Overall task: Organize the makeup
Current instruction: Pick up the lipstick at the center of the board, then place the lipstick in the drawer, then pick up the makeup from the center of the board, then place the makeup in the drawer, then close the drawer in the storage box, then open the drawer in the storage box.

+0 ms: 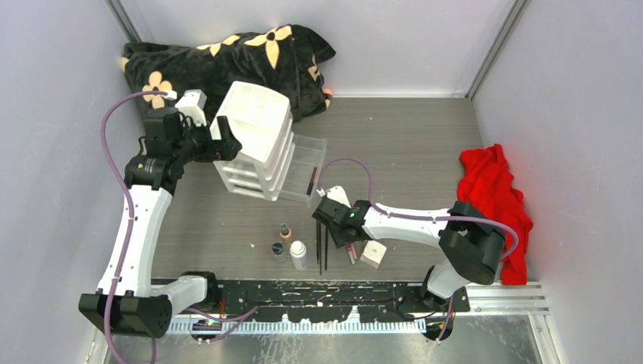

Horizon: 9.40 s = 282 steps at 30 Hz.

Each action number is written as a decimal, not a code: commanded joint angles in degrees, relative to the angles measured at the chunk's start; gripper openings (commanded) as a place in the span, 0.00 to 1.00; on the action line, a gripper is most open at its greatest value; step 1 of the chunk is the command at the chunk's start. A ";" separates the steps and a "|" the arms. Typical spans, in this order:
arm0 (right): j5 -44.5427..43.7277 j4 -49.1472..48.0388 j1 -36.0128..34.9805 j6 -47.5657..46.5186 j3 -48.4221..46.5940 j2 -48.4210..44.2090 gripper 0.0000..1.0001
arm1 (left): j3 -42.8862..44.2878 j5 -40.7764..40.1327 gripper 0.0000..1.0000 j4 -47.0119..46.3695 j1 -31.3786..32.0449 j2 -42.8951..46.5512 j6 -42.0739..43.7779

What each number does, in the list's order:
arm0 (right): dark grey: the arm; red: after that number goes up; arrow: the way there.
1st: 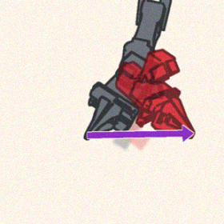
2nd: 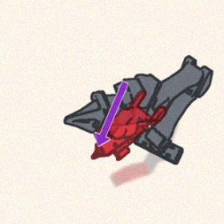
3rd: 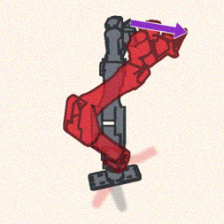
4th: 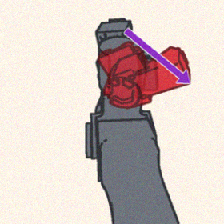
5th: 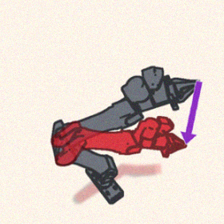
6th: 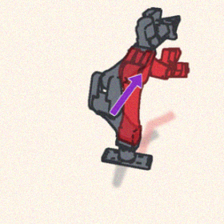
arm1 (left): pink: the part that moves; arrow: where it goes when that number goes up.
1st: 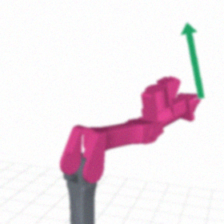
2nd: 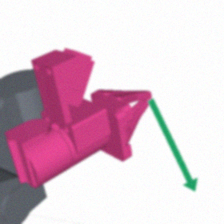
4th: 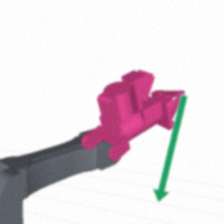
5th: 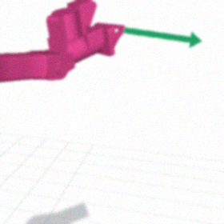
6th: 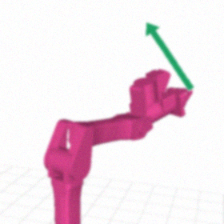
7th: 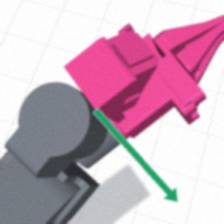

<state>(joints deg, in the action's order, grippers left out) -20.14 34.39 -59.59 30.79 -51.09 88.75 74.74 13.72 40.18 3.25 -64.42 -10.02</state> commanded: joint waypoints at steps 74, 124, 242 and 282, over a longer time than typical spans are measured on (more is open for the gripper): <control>4.80 -7.14 17.65 -13.48 -32.14 10.20 0.51 | -0.07 2.05 1.00 0.20 -0.33 2.15 2.19; 3.78 -4.70 4.05 4.38 7.79 -6.22 0.40 | -3.16 1.62 1.00 -1.91 -0.35 2.42 1.22; 19.64 -39.01 19.62 -20.20 -22.65 15.64 0.27 | -4.06 0.42 1.00 -0.34 -0.30 3.77 1.84; 65.67 -122.67 31.06 47.32 -20.57 35.81 0.70 | -3.44 -0.27 1.00 0.38 -0.35 2.19 3.00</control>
<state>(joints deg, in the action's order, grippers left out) 45.12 -82.81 -27.81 76.84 -71.02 125.14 70.04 13.06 41.65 3.25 -62.54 -7.18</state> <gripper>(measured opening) 0.697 0.999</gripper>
